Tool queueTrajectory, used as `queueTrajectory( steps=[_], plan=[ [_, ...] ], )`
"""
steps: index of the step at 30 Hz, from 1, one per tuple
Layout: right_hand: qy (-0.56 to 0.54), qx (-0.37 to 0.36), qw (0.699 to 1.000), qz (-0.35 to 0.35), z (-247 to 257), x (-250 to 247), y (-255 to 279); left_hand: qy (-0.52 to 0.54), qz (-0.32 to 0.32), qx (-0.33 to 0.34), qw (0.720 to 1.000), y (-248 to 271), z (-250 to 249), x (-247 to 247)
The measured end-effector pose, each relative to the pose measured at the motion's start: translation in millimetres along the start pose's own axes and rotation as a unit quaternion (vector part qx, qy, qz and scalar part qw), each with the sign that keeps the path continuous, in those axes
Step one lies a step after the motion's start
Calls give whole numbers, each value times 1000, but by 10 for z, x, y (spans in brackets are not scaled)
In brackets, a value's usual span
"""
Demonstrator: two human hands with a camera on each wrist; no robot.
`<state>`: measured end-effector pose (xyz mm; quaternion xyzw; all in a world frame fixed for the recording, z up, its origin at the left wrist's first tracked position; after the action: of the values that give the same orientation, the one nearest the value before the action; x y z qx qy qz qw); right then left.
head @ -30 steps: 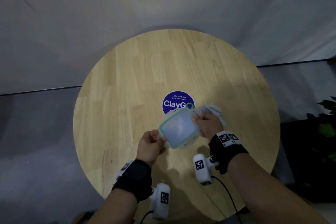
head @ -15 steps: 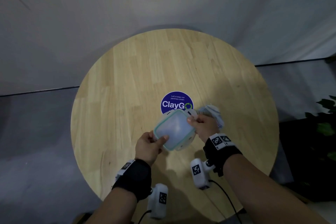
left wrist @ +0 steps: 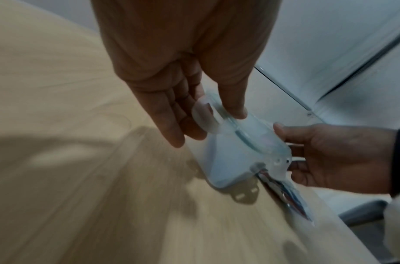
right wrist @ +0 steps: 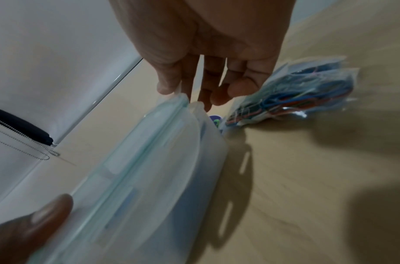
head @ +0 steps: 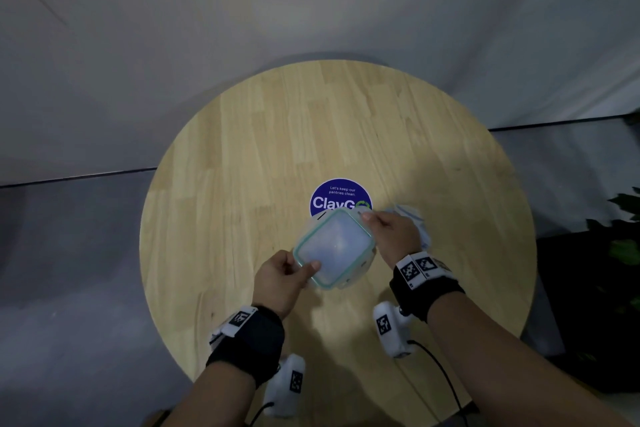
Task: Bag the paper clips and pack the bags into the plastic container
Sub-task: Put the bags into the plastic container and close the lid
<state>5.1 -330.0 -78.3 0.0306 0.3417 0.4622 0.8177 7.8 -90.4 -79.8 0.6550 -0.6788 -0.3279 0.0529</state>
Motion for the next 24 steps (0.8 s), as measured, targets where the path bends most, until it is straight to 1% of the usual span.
queueTrajectory(
  steps=[3,6,12,17,21,24],
  plan=[
    [-6,14,1000,1,0,7,-45,-62,-29,49,996,15,-122,-35],
    [-7,29,1000,5,-24,11,-81,-68,-29,65,995,22,-204,-22],
    [-18,66,998,14,-111,42,-86,-31,-44,26,998,-24,-148,4],
    [5,58,998,21,-52,62,-77,-3,-42,-10,999,-46,-51,45],
    [28,47,998,36,28,63,-129,5,-23,-21,1000,-42,-155,65],
    [36,49,997,39,31,54,-141,59,-20,-58,996,-14,-128,63]
  ],
)
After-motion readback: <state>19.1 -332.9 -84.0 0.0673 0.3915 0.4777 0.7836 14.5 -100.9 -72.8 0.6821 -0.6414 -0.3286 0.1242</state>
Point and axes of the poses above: each hand's wrist, its own y-axis away from the middle knuckle, its own x-axis out of the palm, z = x × y, the point moved 6 cm from there along -y, towards the middle knuckle, and after that the axes turned 8 degrees about -z, right-handed, at the moved point
